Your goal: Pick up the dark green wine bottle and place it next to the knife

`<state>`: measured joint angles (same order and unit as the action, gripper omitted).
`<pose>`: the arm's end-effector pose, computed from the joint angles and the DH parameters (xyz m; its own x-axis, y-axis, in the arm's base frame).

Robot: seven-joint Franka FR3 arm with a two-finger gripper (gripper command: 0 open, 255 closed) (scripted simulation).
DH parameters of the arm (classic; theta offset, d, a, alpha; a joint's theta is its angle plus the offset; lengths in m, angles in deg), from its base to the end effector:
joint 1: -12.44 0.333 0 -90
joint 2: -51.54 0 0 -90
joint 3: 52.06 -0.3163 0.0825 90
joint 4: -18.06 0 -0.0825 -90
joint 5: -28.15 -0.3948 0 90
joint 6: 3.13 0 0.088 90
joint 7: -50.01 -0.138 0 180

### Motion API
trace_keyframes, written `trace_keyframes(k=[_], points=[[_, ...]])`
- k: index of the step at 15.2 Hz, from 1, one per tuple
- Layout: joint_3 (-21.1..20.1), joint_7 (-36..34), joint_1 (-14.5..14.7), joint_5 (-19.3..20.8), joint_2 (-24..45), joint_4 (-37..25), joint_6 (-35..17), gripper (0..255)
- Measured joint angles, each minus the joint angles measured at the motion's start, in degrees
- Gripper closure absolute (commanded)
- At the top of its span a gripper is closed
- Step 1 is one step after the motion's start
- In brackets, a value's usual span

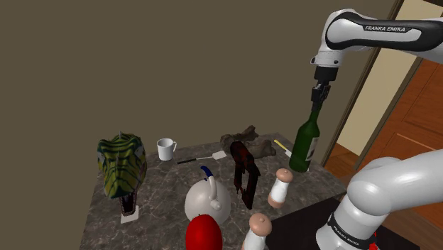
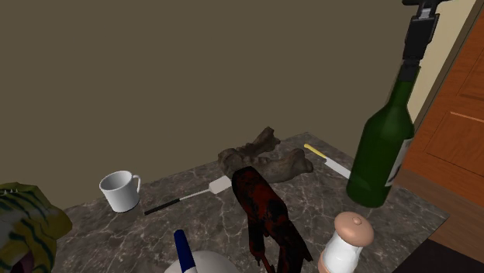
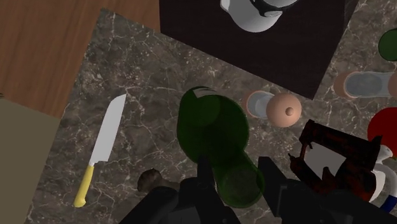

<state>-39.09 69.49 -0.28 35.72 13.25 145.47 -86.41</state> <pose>0.2914 -0.1804 0.5667 0.9928 -0.0581 -0.1052 -0.0631 -0.9970 -0.0451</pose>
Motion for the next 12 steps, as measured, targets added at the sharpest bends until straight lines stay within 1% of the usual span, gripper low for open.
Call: trace_keyframes(k=[12], points=[[0.8, -0.4, -0.5, 0.9, -1.6, 10.2, -8.6, 255]])
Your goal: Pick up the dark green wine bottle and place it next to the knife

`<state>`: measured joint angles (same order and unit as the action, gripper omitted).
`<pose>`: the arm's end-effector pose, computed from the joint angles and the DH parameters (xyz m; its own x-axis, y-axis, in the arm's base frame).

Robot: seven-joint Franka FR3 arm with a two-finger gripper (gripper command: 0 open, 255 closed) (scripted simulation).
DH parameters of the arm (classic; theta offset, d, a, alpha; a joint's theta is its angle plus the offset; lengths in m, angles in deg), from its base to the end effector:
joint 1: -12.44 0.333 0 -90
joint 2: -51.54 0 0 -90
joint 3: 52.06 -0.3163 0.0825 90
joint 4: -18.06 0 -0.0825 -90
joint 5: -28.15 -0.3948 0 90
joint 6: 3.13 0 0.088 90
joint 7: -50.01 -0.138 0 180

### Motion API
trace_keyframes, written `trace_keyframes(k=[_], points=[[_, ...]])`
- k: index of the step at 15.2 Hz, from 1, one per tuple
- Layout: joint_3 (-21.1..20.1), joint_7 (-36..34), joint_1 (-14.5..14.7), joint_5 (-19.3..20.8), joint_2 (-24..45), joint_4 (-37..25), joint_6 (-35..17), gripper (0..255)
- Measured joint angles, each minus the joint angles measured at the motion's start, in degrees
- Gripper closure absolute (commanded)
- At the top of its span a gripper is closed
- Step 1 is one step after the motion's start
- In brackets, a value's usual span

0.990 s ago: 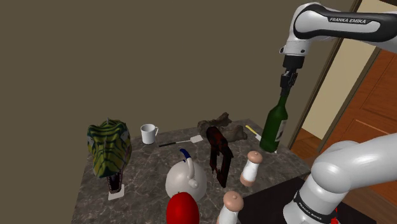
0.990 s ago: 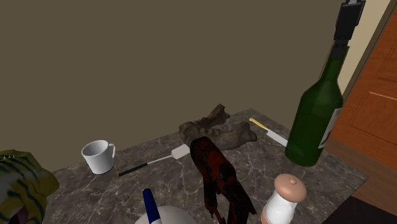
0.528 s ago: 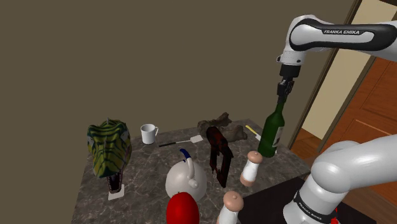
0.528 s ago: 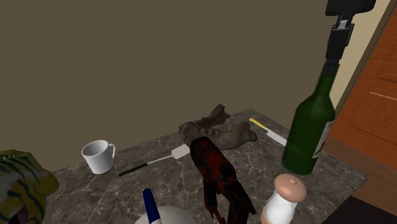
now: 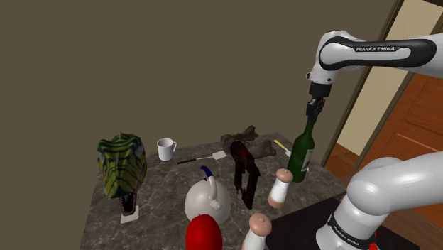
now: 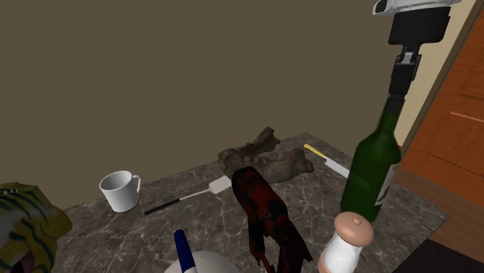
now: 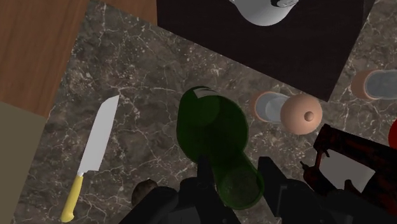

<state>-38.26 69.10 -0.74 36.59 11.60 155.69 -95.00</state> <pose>0.2911 -0.1794 0.5027 0.9928 -0.0581 -0.1051 -0.0631 -0.9970 -0.0449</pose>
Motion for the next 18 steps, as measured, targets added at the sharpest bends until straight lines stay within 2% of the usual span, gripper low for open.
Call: trace_keyframes(k=[10, 17, 18], points=[[1.0, -0.2, -0.3, 0.9, 0.2, 7.7, -8.0, 255], [1.1, -0.2, -0.4, 1.0, 0.1, 8.0, -8.7, 255], [1.1, -0.2, -0.4, 1.0, 0.1, 8.1, -8.7, 0]])
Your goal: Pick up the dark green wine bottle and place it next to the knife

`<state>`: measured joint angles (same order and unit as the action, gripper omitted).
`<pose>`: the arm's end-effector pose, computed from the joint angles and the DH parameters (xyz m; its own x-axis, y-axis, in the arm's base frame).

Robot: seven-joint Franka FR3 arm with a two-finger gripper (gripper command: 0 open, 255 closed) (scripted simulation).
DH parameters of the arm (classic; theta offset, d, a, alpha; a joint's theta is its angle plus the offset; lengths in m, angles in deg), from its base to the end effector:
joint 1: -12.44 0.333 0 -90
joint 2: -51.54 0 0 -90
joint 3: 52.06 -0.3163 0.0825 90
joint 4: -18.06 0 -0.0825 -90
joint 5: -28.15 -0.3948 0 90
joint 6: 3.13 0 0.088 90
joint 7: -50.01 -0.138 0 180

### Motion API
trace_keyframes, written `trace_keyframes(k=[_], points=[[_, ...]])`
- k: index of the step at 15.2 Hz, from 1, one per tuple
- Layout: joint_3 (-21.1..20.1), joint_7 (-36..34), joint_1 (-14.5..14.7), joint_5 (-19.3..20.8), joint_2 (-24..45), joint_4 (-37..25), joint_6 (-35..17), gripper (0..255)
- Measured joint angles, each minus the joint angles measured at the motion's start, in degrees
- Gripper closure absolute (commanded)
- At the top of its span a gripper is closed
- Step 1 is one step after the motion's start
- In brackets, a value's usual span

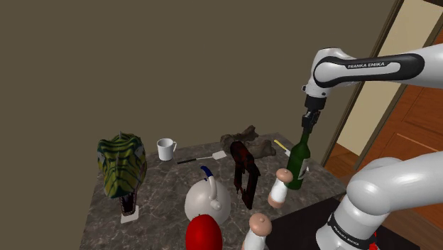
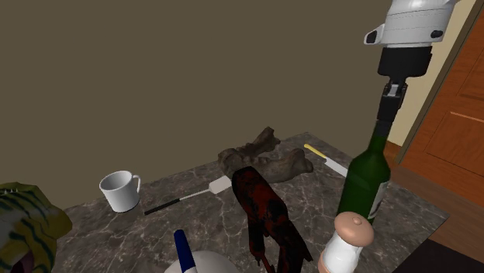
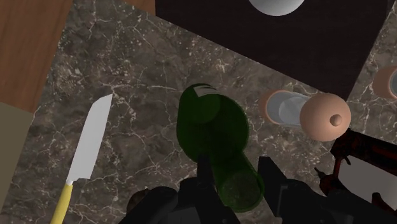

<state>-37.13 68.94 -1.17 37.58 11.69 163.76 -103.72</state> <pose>0.2916 -0.1799 0.4457 0.9936 -0.0589 -0.0960 -0.0631 -0.9971 -0.0416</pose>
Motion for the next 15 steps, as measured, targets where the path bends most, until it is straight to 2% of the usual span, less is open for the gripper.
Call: trace_keyframes(k=[6, 11, 15], points=[[0.1, 0.1, 0.0, 0.0, 0.2, 0.3, 0.0, 0], [-0.7, 0.1, 0.5, -0.9, 0.8, -6.3, 6.0, 0], [-0.8, 0.2, 0.5, -0.9, 0.9, -7.4, 6.9, 0]])
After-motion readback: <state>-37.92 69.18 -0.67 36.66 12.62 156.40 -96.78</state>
